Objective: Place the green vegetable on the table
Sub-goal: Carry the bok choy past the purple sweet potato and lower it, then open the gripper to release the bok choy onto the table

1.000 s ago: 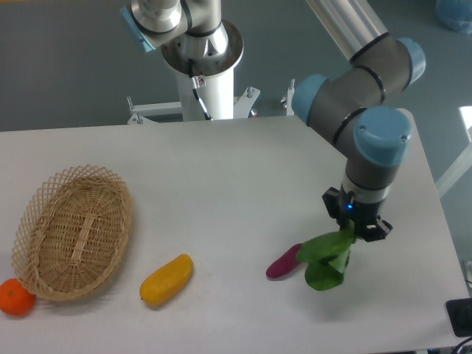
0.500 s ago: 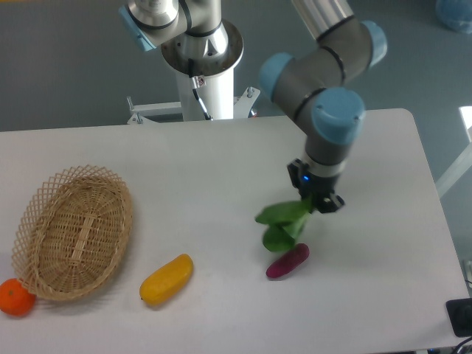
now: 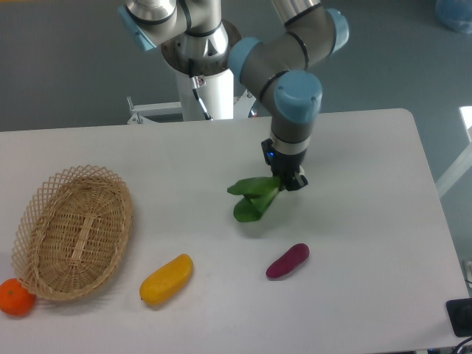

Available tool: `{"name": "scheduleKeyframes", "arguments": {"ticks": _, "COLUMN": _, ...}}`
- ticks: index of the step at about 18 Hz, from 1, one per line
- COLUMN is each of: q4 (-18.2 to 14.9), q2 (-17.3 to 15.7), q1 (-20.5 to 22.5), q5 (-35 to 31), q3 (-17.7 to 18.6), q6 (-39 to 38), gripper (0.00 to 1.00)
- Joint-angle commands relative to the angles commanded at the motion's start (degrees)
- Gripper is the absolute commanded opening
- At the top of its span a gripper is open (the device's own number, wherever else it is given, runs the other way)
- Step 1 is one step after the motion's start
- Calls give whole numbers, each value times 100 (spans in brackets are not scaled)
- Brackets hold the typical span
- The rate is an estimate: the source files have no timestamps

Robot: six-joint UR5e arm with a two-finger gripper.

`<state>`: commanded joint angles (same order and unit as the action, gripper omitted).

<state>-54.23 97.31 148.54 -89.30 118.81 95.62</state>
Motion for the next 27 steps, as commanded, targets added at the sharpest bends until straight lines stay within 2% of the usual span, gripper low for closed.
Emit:
{"name": "scheduleKeyframes", "arguments": {"ticks": 5, "q4": 0, "q2": -457, "q1": -44, "q5": 0, "q3": 396, "q6": 0, "gripper": 31}}
{"name": "scheduleKeyframes", "arguments": {"ticks": 8, "q4": 0, "q2": -598, "q1": -114, "q5": 0, "q3": 563, "q6": -9, "gripper": 34}}
{"name": "scheduleKeyframes", "arguments": {"ticks": 11, "q4": 9, "q2": -616, "q1": -123, "q5": 0, "q3": 669, "q6": -9, "gripper": 45}}
{"name": "scheduleKeyframes", "arguments": {"ticks": 13, "q4": 96, "q2": -616, "q1": -132, "q5": 0, "q3": 748, "q6": -9, "gripper": 56}}
{"name": "scheduleKeyframes", "arguments": {"ticks": 14, "q4": 123, "q2": -616, "q1": -123, "q5": 0, "q3": 774, "q6": -9, "gripper": 73}}
{"name": "scheduleKeyframes", "arguments": {"ticks": 15, "q4": 123, "q2": -616, "q1": -132, "q5": 9, "q3": 792, "q6": -9, "gripper": 100}}
{"name": "scheduleKeyframes", "arguments": {"ticks": 20, "q4": 132, "q2": -599, "q1": -123, "q5": 18, "q3": 626, "q6": -26, "gripper": 100}}
{"name": "scheduleKeyframes", "arguments": {"ticks": 24, "q4": 114, "q2": -432, "q1": -106, "q5": -9, "q3": 12, "q6": -97, "gripper": 100}}
{"name": "scheduleKeyframes", "arguments": {"ticks": 27, "q4": 79, "q2": -125, "q1": -97, "q5": -9, "q3": -515, "q6": -88, "gripper": 100}}
